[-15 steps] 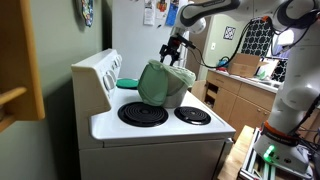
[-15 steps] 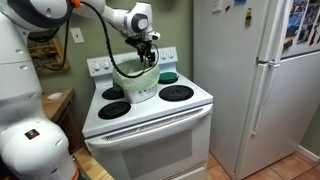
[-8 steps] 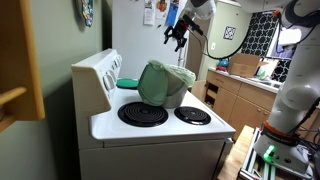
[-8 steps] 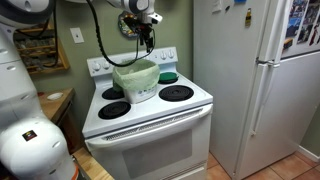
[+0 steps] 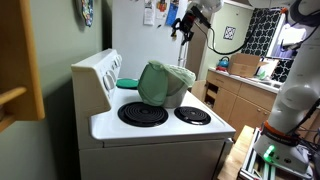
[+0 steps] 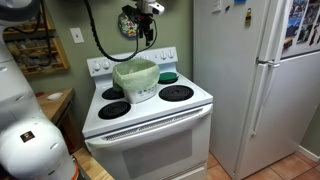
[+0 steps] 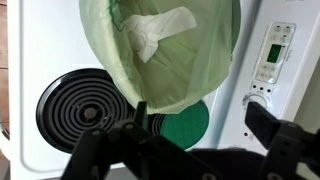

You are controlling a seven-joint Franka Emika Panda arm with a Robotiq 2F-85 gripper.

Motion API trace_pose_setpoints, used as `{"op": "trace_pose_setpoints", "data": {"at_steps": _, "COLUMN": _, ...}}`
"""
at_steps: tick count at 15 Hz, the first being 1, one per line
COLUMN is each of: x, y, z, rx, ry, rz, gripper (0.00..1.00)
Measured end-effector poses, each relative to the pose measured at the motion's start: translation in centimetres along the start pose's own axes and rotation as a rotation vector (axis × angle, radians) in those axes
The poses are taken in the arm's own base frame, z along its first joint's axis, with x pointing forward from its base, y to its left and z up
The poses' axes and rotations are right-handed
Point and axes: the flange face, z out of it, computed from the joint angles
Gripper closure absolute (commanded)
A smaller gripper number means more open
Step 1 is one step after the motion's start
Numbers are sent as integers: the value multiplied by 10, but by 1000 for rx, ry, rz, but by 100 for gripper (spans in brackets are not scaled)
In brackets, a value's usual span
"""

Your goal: Open the lid to the bin and place the paper towel into it

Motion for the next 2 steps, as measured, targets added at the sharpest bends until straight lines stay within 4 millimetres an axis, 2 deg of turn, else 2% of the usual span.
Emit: {"op": "trace_pose_setpoints", "data": {"at_steps": 2, "x": 0, "y": 0, "z": 0, "rx": 0, "ry": -1, "rz": 0, "gripper": 0}}
